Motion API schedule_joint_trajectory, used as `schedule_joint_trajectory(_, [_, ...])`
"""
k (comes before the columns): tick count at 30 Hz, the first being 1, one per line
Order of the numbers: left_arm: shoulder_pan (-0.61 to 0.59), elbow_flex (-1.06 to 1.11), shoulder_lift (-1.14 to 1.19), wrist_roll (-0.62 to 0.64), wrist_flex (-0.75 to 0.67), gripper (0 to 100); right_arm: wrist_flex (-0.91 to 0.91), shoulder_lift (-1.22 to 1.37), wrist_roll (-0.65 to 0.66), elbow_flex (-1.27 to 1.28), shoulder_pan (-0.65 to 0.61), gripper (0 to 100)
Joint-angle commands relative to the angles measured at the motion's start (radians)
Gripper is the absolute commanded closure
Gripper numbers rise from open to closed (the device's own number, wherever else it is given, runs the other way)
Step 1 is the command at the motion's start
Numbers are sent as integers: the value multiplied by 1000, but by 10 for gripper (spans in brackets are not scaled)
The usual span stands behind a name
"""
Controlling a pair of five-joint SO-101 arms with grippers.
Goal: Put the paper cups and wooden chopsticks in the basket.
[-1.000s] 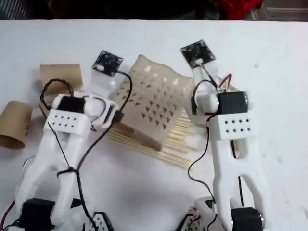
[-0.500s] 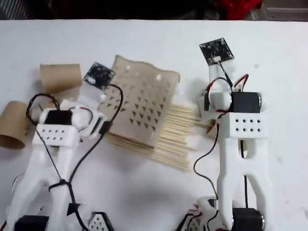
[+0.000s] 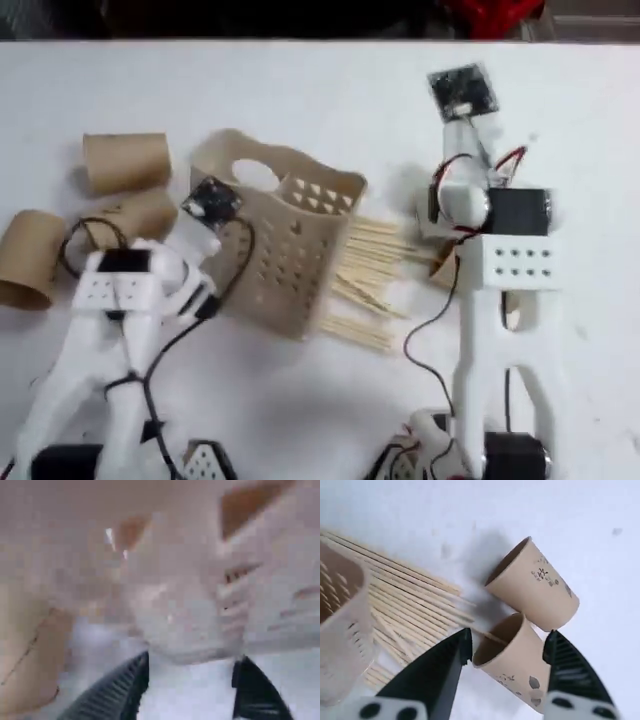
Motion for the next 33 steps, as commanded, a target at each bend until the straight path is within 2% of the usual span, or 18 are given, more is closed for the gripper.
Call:
schedule_joint_trajectory(1, [-4, 72, 36, -14, -6, 733, 50, 30, -55, -164, -56, 758])
schedule_joint_trajectory(6, [-2, 87, 36, -12, -34, 733, 166, 177, -150, -365, -196, 758])
schedule_joint_trajectory(15, [2, 92, 36, -5, -38, 733, 220, 418, -341, -647, -367, 758])
schedule_joint_trajectory(21, [1, 92, 36, -9, -38, 733, 222, 495, -451, -736, -369, 756])
schedule_joint_trajectory(25, [1, 92, 36, -9, -38, 733, 226, 504, -462, -793, -377, 758])
schedule_joint_trajectory(33, [-2, 92, 36, -11, -38, 733, 295, 506, -454, -595, -340, 758])
